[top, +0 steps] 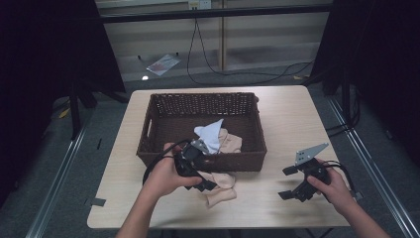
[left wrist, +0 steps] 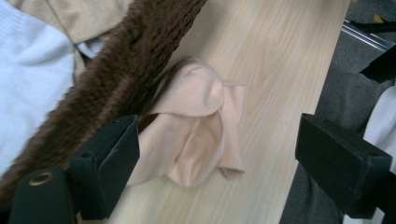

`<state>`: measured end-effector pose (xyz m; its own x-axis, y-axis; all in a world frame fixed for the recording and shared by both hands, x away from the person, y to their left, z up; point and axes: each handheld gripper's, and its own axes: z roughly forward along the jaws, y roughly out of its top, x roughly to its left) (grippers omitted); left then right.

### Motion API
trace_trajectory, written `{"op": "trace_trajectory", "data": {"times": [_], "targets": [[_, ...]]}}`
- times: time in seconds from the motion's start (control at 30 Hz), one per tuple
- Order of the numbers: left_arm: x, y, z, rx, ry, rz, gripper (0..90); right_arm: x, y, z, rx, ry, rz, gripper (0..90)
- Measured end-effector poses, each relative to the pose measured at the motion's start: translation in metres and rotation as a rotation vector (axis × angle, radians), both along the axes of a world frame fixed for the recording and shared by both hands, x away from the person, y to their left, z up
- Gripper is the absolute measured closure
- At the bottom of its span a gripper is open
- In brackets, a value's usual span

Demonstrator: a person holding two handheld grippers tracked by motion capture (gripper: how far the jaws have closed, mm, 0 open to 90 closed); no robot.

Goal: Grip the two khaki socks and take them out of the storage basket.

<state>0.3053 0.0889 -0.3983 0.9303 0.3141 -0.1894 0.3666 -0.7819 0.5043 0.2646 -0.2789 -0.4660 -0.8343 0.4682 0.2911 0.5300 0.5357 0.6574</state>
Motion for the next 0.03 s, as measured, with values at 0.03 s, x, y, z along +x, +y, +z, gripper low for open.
{"op": "trace_trajectory", "data": {"times": [0.03], "targets": [[-0.0014,-0.0033,-0.0052,0.006,0.001,0.001,15.0,-0.0001,0.0,-0.0001,-0.001,0.002,-0.002,1.8]]}}
